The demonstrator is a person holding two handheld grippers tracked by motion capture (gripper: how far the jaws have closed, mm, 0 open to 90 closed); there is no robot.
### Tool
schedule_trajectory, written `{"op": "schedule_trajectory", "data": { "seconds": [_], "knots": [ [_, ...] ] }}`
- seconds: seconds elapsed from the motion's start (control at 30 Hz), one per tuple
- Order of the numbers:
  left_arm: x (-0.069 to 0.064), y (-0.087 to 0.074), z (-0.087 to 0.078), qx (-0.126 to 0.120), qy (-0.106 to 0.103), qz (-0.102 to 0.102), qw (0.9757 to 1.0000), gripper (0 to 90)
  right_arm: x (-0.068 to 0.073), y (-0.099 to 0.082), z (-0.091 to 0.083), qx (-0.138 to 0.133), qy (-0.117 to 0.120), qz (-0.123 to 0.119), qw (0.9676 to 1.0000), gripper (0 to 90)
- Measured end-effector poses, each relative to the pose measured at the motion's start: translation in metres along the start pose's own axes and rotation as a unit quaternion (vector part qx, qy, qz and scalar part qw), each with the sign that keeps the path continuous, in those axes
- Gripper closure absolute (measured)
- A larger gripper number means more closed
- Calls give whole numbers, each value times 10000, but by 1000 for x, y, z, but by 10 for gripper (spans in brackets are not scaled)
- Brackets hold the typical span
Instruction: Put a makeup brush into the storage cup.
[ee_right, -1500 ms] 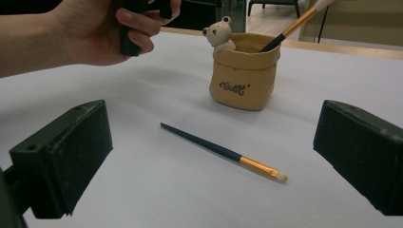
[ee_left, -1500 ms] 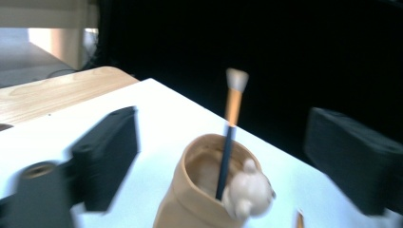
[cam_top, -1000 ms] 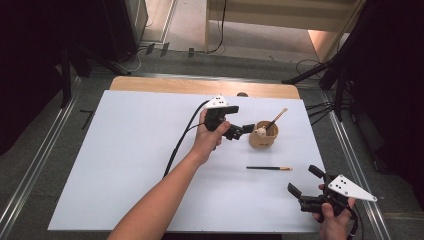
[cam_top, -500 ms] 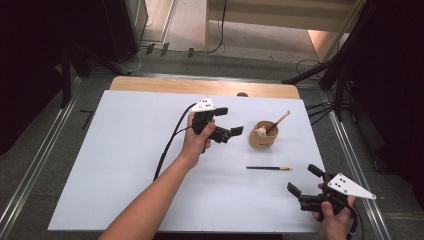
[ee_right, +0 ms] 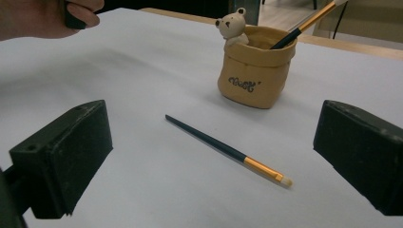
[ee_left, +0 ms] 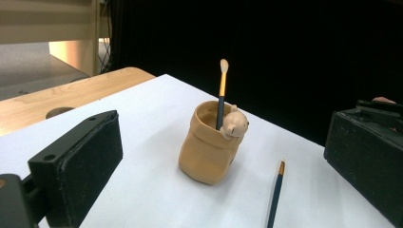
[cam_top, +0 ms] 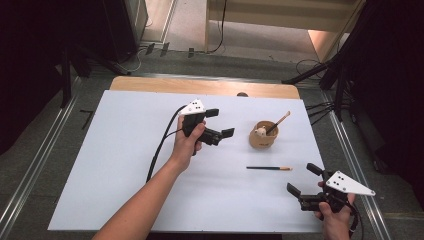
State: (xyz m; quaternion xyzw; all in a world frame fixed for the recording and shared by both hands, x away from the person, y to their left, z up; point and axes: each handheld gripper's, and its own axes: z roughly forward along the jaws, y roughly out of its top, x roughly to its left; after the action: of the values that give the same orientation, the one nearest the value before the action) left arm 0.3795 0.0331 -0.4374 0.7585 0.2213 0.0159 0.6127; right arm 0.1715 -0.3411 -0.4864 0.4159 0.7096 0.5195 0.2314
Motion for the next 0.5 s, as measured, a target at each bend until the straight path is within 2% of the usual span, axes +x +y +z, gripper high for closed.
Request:
{"op": "schedule_trajectory", "data": {
  "seconds": [0.27,0.5],
  "knots": [
    [0,-4,-12,1,79,12,10000,0,0,15,4,185,156,-217,9995,0],
    [0,-7,-22,44,136,52,9999,0,-2,25,8,344,175,-385,9985,0]
  ]
}}
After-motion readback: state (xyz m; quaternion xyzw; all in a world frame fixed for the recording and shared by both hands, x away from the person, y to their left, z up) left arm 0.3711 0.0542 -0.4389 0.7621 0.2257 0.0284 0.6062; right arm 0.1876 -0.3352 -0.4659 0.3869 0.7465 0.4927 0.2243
